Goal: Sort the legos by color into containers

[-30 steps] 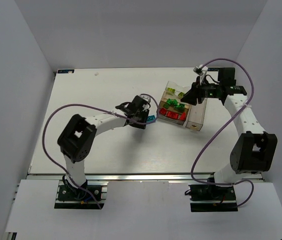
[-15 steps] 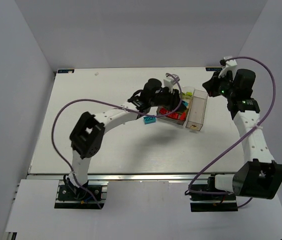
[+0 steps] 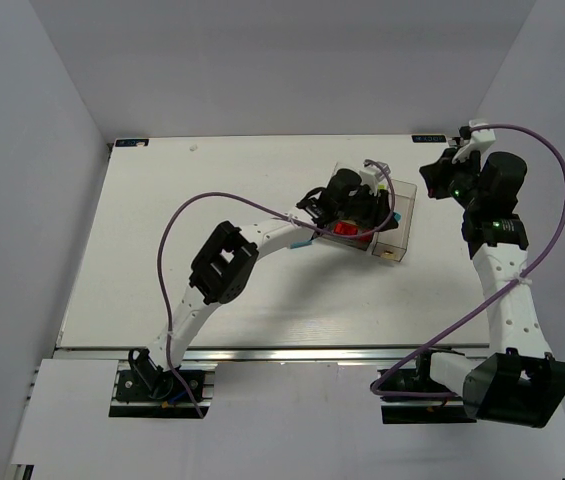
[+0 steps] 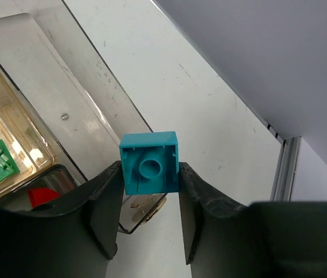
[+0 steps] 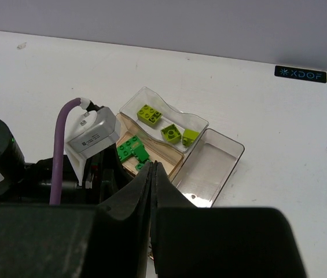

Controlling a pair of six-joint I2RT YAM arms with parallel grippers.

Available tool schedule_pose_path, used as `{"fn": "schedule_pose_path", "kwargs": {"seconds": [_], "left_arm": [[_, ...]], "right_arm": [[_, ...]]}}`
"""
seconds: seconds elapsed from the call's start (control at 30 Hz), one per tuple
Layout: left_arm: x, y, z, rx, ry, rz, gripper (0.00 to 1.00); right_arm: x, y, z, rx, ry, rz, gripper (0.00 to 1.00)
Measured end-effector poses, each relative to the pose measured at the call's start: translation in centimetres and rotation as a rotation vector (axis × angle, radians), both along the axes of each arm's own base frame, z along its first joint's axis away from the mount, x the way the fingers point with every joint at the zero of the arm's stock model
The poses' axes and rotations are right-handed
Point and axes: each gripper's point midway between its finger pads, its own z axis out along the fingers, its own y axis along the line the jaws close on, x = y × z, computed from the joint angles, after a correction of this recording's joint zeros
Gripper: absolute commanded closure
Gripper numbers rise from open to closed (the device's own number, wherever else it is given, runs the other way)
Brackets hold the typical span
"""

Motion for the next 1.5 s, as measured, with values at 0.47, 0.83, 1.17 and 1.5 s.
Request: {"fn": "schedule_pose_path", "kwargs": {"seconds": [0.47,0.83,1.17,1.5], "left_arm": [[0.9,-0.6,1.4,0.001,-0.031,0.055,0.76],[1.8,16.2,4.2,0.141,0.046,0.419,0.75],[-6.8,33.8,9.5,0.060,0.051,0.772,0.23],[-13.0,39.8,5.6,0.046,0.175,0.921,0.21]], "right_arm": [[-1.0,1.4,-0.5,-0.021,-0.004,0.124,0.74],[-8.2,9.3,-4.8,-0.146,-0.080,0.874,0.50],[-9.4,18.9,-15.5,-0.386,0.122,1.198,0.11],[-4.8,24.6,-20.6,-0.694,0.169,1.207,0.11]]}}
